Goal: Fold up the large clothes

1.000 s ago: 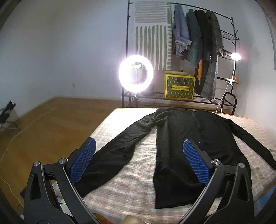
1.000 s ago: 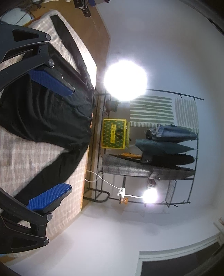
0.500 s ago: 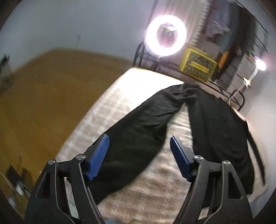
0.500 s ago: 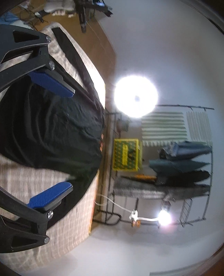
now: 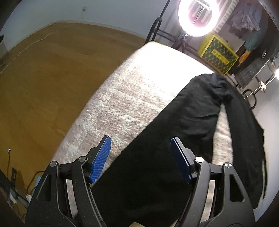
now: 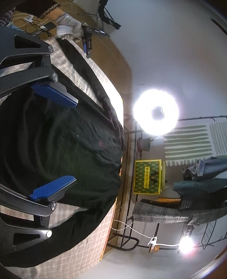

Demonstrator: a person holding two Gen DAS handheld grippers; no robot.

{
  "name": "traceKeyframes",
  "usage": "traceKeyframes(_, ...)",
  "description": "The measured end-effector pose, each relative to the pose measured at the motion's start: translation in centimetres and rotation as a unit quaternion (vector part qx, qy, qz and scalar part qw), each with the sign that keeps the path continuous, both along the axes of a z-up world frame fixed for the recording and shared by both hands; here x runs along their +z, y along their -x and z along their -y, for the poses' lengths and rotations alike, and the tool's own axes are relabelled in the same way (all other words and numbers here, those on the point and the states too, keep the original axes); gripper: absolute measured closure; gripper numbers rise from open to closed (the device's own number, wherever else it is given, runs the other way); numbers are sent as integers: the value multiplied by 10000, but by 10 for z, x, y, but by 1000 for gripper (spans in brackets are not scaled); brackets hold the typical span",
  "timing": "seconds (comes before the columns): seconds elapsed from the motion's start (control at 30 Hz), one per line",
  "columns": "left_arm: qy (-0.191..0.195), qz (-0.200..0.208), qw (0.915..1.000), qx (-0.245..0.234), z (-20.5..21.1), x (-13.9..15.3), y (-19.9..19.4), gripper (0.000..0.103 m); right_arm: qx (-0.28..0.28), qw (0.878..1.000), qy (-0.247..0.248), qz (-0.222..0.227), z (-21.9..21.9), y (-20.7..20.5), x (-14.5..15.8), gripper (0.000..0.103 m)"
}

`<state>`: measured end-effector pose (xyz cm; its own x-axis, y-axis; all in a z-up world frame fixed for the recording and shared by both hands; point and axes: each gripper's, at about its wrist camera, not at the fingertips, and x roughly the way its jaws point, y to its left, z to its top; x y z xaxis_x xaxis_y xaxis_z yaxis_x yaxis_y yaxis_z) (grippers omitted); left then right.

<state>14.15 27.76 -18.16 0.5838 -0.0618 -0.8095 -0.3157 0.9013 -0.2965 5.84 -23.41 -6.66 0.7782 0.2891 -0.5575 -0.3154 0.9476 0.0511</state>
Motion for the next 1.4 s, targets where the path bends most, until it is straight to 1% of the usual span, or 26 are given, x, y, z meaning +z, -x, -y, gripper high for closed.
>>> traceKeyframes(0.1, 45, -106, 9999, -54, 3, -9, -4, 30, 76, 9999, -15, -99, -6, -3, -6, 20)
traceKeyframes(0.13, -13, -139, 9999, -64, 6, -12, -4, 34, 102, 9999, -12, -113, -8, -2, -6, 20)
traceKeyframes(0.2, -260, -159, 9995, -58, 12, -12, -5, 45, 137, 9998, 24, -120, -12, 0, -7, 20)
traceKeyframes(0.23, -351, -165, 9992, -53, 14, -12, -5, 56, 149, 9998, 31, -127, -13, 0, -8, 20)
traceKeyframes(0.27, -362, -162, 9992, -69, 15, -12, -6, 80, 165, 9998, 36, -134, -14, 0, -8, 20)
traceKeyframes(0.3, -289, -150, 9994, -112, 16, -12, -5, 90, 174, 9998, 40, -133, -15, 0, -7, 20)
traceKeyframes(0.33, -141, -124, 9997, -154, 16, -11, -5, 98, 179, 9997, 46, -129, -15, 0, -7, 20)
traceKeyframes(0.37, -80, -98, 9998, -156, 17, -10, -4, 100, 183, 9998, 58, -112, -17, 0, -7, 21)
traceKeyframes(0.43, -114, -32, 9997, -214, 23, -7, -2, 101, 185, 9997, 70, -108, -19, 0, -6, 22)
traceKeyframes(0.47, -64, 56, 9995, -289, 27, -4, 0, 101, 186, 9997, 75, -117, -20, -1, -6, 24)
traceKeyframes(0.6, 278, 560, 9965, -546, 46, 17, 15, 101, 235, 9996, 60, -174, -26, 1, -6, 31)
traceKeyframes(0.67, 455, 766, 9943, -591, 53, 26, 23, 101, 282, 9993, 31, -238, -27, 2, -9, 35)
traceKeyframes(0.7, 602, 897, 9922, -620, 58, 32, 28, 101, 295, 9992, 16, -271, -27, 3, -10, 37)
traceKeyframes(0.8, 742, 1134, 9875, -800, 74, 47, 38, 101, 353, 9986, -42, -402, -29, 1, -14, 46)
traceKeyframes(0.87, 817, 1265, 9835, -1005, 94, 57, 42, 101, 401, 9979, -103, -508, -31, -2, -16, 55)
traceKeyframes(0.93, 924, 1354, 9792, -1196, 114, 64, 42, 101, 450, 9970, -181, -600, -34, -7, -18, 60)
traceKeyframes(1.0, 1043, 1471, 9728, -1452, 138, 73, 43, 101, 510, 9960, -267, -679, -38, -14, -20, 62)
traceKeyframes(1.07, 1114, 1540, 9677, -1658, 159, 80, 43, 101, 570, 9947, -361, -771, -42, -22, -22, 64)
traceKeyframes(1.13, 1085, 1583, 9631, -1887, 183, 85, 44, 101, 605, 9937, -421, -844, -45, -28, -24, 66)
traceKeyframes(1.23, 1012, 1489, 9586, -2208, 216, 83, 42, 102, 669, 9921, -472, -948, -51, -40, -29, 67)
traceKeyframes(1.3, 975, 1372, 9580, -2321, 230, 77, 38, 101, 669, 9911, -504, -1039, -55, -52, -32, 67)
traceKeyframes(1.33, 964, 1247, 9575, -2414, 238, 70, 36, 101, 672, 9906, -513, -1075, -57, -56, -33, 67)
traceKeyframes(1.4, 909, 1120, 9584, -2463, 244, 62, 34, 101, 680, 9900, -491, -1132, -63, -65, -37, 67)
